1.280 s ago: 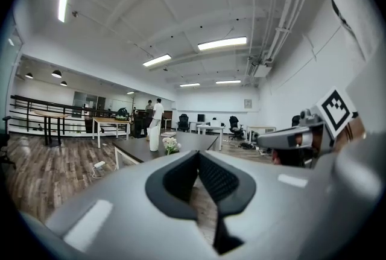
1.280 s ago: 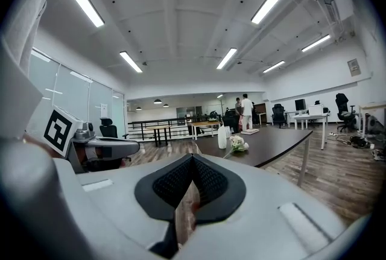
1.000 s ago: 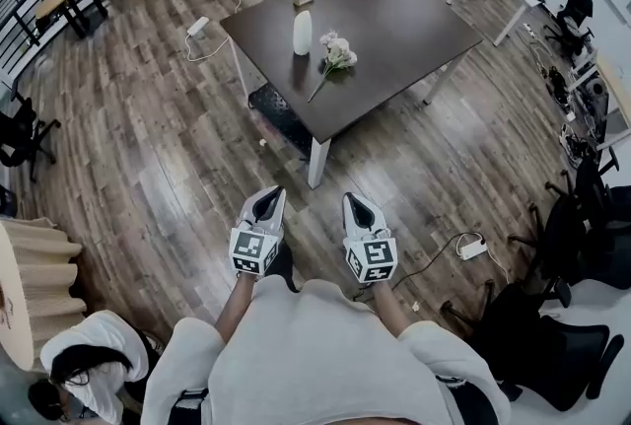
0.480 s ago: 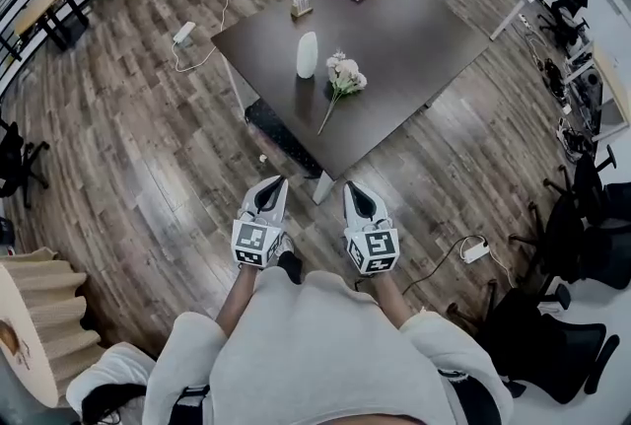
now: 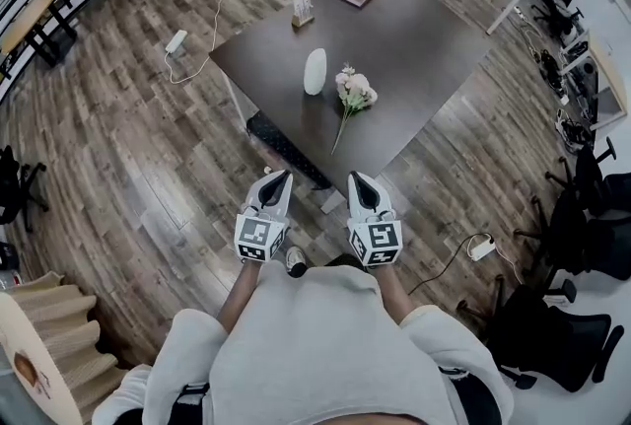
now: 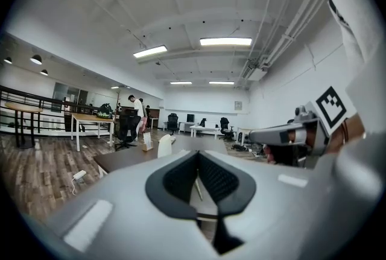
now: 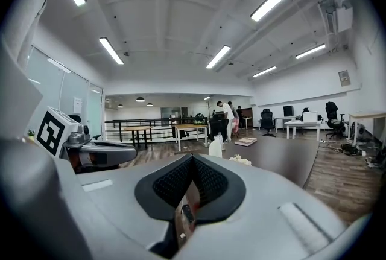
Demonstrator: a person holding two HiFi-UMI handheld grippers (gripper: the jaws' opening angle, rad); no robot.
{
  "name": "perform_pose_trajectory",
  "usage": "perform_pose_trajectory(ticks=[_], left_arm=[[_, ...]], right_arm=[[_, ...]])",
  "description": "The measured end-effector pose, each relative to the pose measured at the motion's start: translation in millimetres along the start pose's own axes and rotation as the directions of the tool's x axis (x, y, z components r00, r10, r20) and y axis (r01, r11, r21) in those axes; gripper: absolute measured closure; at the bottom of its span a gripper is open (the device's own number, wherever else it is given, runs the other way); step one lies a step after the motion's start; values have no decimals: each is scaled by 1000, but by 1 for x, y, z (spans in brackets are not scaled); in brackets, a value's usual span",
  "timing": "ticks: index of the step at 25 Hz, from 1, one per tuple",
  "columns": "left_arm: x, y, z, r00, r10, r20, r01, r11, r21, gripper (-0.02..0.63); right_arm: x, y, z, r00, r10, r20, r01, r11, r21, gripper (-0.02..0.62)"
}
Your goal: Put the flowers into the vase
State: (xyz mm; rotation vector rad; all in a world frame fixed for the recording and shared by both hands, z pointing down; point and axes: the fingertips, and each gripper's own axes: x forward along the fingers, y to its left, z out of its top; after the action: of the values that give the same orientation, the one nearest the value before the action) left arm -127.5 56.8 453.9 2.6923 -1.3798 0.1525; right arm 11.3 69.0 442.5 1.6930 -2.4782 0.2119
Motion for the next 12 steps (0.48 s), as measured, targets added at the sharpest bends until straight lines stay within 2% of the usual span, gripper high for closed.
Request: perform_pose_trajectory(ticks=[7, 12], left_arm=[[22, 4, -9, 999, -39, -28, 38, 999, -16, 595], [40, 10, -19, 998, -24, -52, 23, 999, -32, 595]], right_arm=[[17, -11, -6, 1000, -18, -19, 19, 1000, 11, 598], [33, -22, -11, 1000, 2, -30, -2, 1000, 18, 597]])
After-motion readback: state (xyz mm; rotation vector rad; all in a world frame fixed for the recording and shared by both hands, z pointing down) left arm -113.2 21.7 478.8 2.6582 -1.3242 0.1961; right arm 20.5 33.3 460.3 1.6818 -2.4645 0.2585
